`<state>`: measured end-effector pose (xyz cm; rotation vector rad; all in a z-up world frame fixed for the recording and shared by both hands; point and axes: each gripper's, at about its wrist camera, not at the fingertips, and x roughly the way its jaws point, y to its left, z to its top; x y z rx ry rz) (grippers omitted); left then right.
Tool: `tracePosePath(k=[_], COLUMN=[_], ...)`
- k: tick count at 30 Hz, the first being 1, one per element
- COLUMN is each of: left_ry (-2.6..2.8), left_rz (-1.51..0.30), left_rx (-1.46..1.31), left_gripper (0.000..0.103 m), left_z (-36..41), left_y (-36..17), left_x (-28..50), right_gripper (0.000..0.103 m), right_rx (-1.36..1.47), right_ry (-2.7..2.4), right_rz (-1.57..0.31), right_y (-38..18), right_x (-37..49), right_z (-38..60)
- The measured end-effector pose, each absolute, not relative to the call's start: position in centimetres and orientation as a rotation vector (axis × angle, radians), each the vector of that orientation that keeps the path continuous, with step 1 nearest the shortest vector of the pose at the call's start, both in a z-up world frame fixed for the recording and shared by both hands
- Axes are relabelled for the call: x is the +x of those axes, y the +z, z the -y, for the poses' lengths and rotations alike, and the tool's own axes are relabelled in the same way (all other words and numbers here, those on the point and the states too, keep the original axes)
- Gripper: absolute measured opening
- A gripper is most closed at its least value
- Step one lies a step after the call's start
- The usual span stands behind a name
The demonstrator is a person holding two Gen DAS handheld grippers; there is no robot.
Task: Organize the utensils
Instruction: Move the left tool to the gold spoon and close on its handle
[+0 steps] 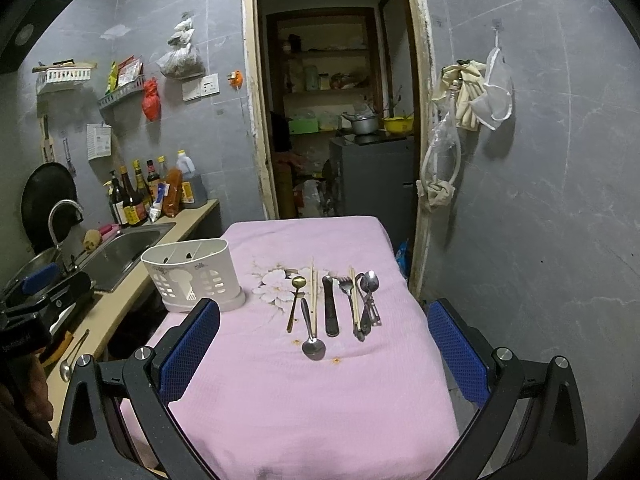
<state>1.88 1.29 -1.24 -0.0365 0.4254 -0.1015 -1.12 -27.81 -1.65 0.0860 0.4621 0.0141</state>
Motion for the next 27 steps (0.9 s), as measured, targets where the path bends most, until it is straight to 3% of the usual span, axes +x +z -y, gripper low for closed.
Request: tracePosePath(k=[15, 27], left_ry=[-0.201, -0.197], left_rz=[-0.387, -0.364], left_rx=[-0.047, -0.035], left_gripper=[0.102, 0.102], left_z=[-1.2, 2.4], left_y=[-0.6, -0.6], left_x=[4.9, 10.5], right_gripper=[0.102, 0.102], right_rx=[0.065, 0.075], right_ry=[-0.063, -0.045], right_rz=[-0.411, -0.436], right_y=[1.5, 0.9], right_x=[-0.2, 7.4], right_z=[28.1, 32.4])
